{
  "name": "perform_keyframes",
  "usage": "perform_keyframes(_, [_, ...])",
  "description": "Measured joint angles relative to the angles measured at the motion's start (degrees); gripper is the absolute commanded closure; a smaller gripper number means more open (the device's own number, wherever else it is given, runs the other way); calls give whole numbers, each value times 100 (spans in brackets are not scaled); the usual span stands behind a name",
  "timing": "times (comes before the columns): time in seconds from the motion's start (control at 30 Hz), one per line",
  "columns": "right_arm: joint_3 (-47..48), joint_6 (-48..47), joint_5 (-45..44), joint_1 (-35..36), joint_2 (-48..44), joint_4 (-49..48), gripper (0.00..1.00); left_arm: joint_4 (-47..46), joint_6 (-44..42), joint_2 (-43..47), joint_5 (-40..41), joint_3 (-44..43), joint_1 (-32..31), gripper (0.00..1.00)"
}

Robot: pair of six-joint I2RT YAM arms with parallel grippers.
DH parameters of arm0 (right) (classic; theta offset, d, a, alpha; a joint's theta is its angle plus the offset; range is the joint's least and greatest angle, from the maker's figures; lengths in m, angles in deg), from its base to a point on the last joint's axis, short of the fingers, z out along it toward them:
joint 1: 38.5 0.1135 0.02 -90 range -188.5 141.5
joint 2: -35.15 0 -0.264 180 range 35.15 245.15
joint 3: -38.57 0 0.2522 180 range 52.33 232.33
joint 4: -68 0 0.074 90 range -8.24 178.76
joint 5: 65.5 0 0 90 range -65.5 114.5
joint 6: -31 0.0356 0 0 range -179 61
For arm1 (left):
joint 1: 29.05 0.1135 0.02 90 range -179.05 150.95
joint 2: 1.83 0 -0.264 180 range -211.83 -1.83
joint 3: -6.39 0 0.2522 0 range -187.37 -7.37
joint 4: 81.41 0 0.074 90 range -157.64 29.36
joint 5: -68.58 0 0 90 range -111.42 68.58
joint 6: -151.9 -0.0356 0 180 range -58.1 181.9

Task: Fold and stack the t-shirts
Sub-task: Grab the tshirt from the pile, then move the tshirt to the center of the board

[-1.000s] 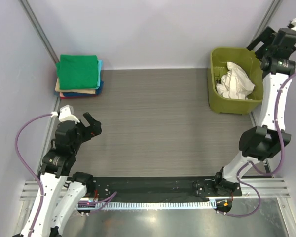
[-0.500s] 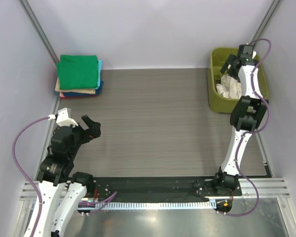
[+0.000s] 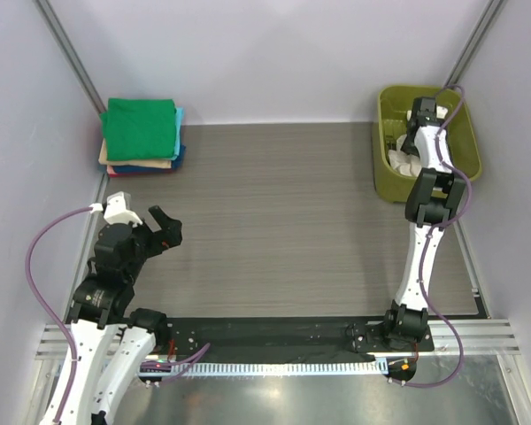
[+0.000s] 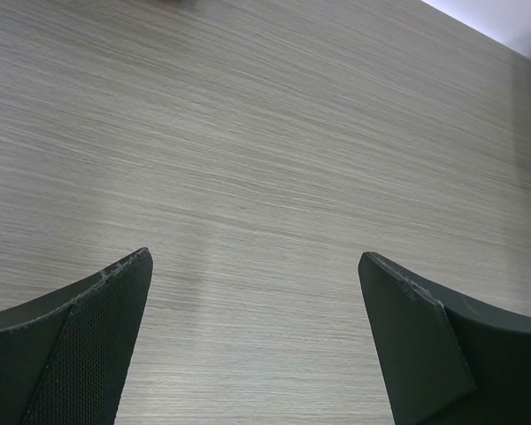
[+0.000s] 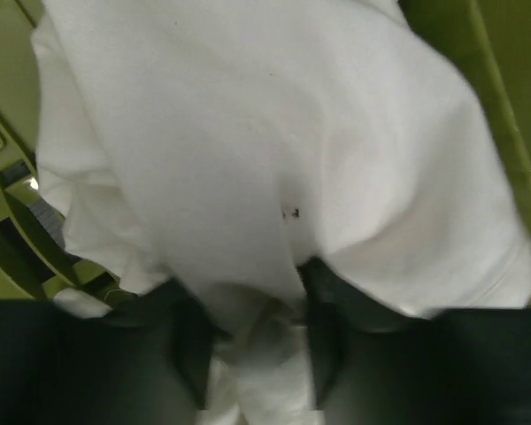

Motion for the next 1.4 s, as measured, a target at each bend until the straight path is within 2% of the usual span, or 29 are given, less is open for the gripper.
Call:
perform_keyframes(0.03, [26, -61, -4, 7, 24, -15, 81, -2, -2, 0, 0, 0, 0, 0])
perform_keyframes(0.1, [52, -118, -50, 26, 24, 17, 95, -2, -11, 0, -2, 0, 0, 0])
perform_keyframes(0.13, [83, -138, -55, 26, 24, 35, 99, -2, -28, -2, -2, 0, 0, 0])
perform_keyframes(0.33, [90, -66, 114, 42, -227, 190, 99, -2, -63, 13, -52, 0, 2, 0])
perform_keyframes(0.47, [264, -81, 608, 352, -942, 348, 99, -4, -70, 79, -116, 0, 28, 0])
perform_keyframes(0.57, [516, -90, 1132, 1051, -1812, 275, 99, -4, -74, 142, -149, 0, 33, 0])
perform_keyframes(0.67, [437, 28, 2085, 2153, -3042, -304, 99, -7, -85, 208, -162, 0, 35, 0])
perform_keyframes(0.77, [-151, 389, 3289, 3130, -4347, -1318, 99, -7, -87, 289, -168, 0, 37, 0])
perform_keyframes(0.83, [-723, 706, 3851, 3294, -5248, -1974, 99, -7, -90, 343, -168, 0, 37, 0])
perform_keyframes(0.87, [-979, 831, 3886, 3222, -5543, -2184, 96, -7, -90, 374, -168, 0, 37, 0])
perform_keyframes(0.9, [-1290, 946, 3858, 3088, -5812, -2345, 84, -9, -90, 387, -166, 0, 37, 0])
perform_keyframes(0.93, [-1550, 1047, 3770, 2986, -6052, -2448, 33, -9, -90, 402, -166, 0, 37, 0])
perform_keyframes(0.97, [-1880, 1200, 3602, 2903, -6249, -2568, 11, -9, -92, 415, -166, 0, 37, 0])
perform_keyframes(1.0, [-2299, 1300, 3366, 2852, -6417, -2682, 1, -11, -92, 428, -164, 0, 37, 0])
perform_keyframes(1.13, [-3657, 1624, 3016, 2876, -6214, -2387, 0, -9, -92, 459, -129, 0, 37, 0])
perform_keyframes(1.33, [-6151, 1626, 2490, 2865, -4212, -1458, 0, 0, -92, 455, -35, 0, 37, 0])
perform_keyframes(1.4, [-6507, 1519, 2159, 2909, -4050, -992, 0, 0, -92, 444, -17, 0, 37, 0])
